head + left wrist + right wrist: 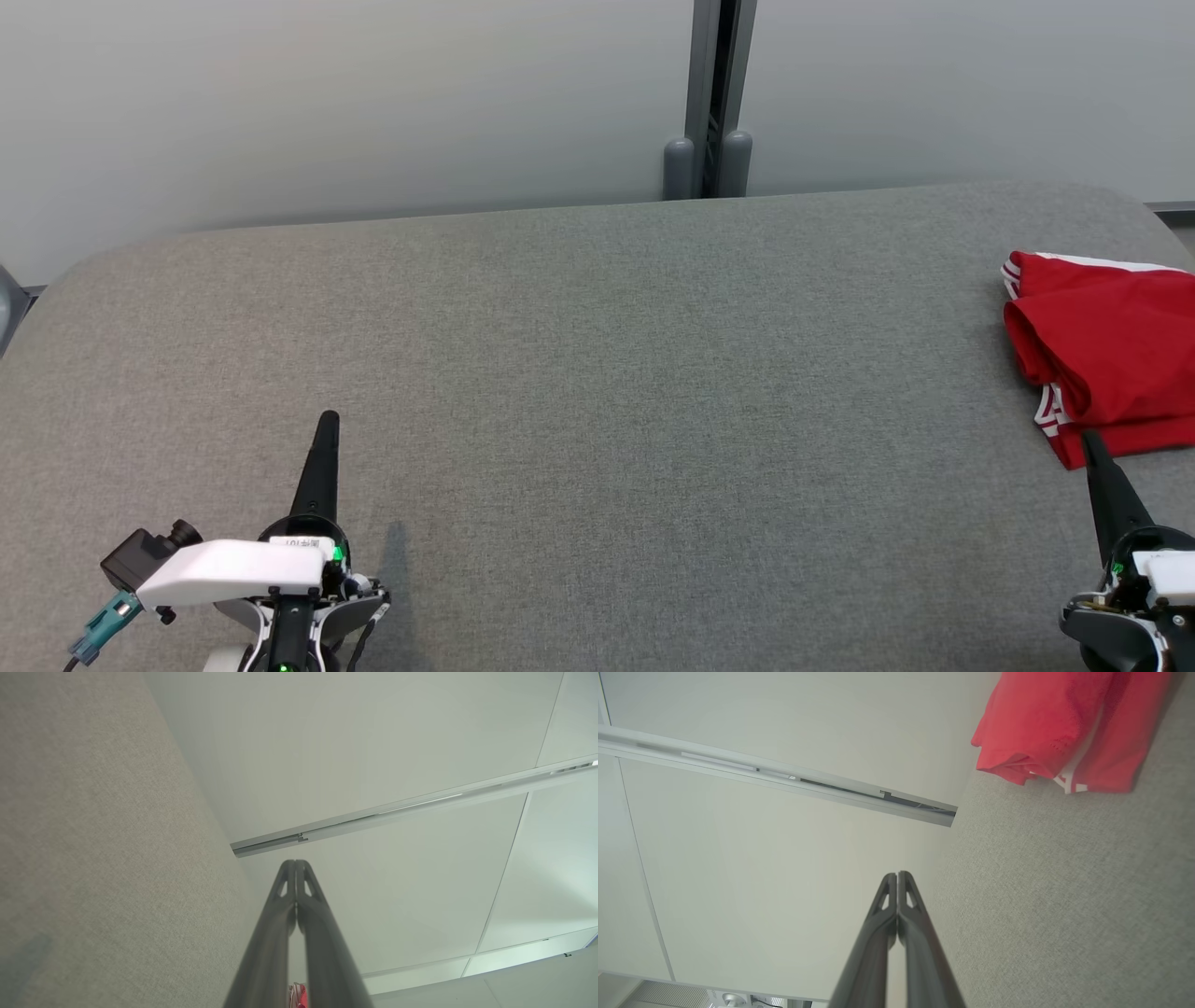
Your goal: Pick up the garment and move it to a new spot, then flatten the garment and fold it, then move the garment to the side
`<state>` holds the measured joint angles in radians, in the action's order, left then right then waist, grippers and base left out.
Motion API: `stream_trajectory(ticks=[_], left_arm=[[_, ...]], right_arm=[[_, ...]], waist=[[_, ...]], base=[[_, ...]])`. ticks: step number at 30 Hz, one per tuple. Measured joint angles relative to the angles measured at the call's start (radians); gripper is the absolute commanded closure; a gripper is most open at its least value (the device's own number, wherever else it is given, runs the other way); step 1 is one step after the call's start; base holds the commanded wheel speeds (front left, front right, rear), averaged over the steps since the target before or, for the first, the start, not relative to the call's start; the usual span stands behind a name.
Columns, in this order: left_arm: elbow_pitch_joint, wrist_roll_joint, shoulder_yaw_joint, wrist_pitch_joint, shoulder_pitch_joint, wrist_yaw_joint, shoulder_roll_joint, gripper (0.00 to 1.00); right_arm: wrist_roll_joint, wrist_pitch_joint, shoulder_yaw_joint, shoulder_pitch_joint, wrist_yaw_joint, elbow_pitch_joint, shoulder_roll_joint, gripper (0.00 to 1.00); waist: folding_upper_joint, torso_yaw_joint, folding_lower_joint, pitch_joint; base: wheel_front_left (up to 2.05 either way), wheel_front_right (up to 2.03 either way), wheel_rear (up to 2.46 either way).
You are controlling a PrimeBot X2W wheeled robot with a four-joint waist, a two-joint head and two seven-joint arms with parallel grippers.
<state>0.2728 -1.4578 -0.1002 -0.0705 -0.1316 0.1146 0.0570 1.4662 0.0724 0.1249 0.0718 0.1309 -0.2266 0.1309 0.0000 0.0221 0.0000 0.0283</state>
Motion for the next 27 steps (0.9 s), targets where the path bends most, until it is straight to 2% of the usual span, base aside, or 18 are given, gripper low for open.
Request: stream_trajectory(ticks=[27], left_arm=[[0.018,-0.174,0.008,0.035,-0.022,0.012,0.001,1.0]], right_arm=[[0.217,0.063,0.04,0.001,0.0,-0.006,0.011,1.0]], waist=[[0.0,-0.02,0.0,-0.025]], base=[[0.0,0.0,0.0]])
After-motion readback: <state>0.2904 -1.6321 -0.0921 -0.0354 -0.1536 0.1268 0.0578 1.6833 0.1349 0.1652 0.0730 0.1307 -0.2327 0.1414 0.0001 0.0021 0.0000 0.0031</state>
